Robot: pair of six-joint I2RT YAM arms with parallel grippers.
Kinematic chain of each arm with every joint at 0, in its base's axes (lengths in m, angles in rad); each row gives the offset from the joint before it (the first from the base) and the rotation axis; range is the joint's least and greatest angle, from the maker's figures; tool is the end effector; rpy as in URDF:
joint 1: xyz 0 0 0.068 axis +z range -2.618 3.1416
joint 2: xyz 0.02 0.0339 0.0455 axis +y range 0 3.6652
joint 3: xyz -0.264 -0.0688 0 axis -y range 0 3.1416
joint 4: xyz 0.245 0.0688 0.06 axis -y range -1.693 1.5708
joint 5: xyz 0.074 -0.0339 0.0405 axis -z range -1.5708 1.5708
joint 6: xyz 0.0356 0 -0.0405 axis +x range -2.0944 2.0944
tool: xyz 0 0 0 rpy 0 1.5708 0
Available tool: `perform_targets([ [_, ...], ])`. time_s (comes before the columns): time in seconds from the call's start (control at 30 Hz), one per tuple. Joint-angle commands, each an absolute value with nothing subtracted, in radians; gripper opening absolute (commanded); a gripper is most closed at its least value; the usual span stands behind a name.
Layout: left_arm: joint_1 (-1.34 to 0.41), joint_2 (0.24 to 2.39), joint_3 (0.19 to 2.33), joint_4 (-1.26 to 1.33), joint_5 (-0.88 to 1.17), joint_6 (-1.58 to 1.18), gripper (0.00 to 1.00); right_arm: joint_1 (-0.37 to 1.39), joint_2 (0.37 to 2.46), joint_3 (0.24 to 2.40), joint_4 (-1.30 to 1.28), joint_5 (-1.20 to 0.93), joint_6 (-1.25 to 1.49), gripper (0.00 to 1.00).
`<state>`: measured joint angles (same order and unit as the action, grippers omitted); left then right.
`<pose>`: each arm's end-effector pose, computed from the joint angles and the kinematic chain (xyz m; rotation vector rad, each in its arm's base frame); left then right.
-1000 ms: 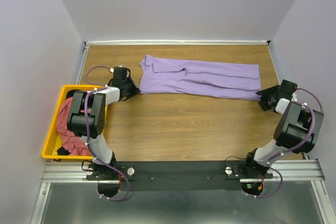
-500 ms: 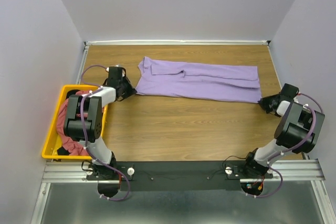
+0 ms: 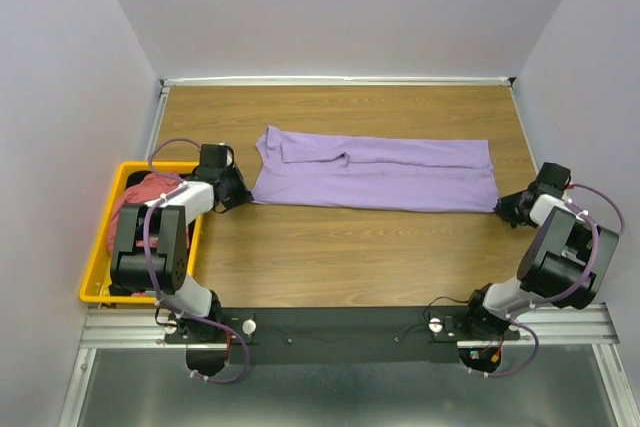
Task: Fold and stack the t-shirts
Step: Fold the tshirt
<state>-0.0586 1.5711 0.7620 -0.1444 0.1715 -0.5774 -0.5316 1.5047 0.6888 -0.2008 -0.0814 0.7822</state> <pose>0.2949 -0.0234 0.1527 -0.5908 2.5008 -0.4658 0.2357 -0.1353 0.1465 1.5608 2.0733 0.1971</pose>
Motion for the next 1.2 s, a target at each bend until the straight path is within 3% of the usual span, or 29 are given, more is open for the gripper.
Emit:
perform_targets([
  [0.0,-0.031,1.534,0.715,-0.235,0.077,-0.512,0.00,-0.558,1.480,0.670,-0.304,0.083,0.735,0.01],
  [0.2,-0.028,1.488,0.718,-0.249,0.072,-0.482,0.04,-0.560,1.468,0.681,-0.341,0.054,0.696,0.19],
  [0.27,-0.028,1.480,0.703,-0.242,0.095,-0.482,0.14,-0.560,1.465,0.678,-0.347,0.038,0.686,0.27],
  [0.3,-0.028,1.471,0.698,-0.239,0.115,-0.482,0.26,-0.560,1.448,0.675,-0.347,0.022,0.674,0.36],
  [0.37,-0.028,1.447,0.683,-0.239,0.123,-0.486,0.39,-0.560,1.407,0.678,-0.354,0.006,0.660,0.47],
  [0.5,-0.028,1.385,0.683,-0.271,0.107,-0.486,0.55,-0.539,1.330,0.712,-0.377,0.006,0.637,0.63],
  [0.67,-0.031,1.319,0.736,-0.322,0.101,-0.477,0.56,-0.408,1.266,0.810,-0.376,0.006,0.579,0.68],
  [0.83,-0.064,1.262,0.798,-0.330,0.141,-0.508,0.61,-0.105,1.314,0.928,-0.312,-0.069,0.463,0.68],
  [1.03,-0.172,1.328,0.876,-0.244,0.173,-0.534,0.61,0.242,1.572,1.136,-0.166,-0.239,0.370,0.66],
  [1.17,-0.204,1.429,0.878,-0.183,0.196,-0.534,0.50,0.435,1.784,1.323,-0.140,-0.239,0.298,0.57],
])
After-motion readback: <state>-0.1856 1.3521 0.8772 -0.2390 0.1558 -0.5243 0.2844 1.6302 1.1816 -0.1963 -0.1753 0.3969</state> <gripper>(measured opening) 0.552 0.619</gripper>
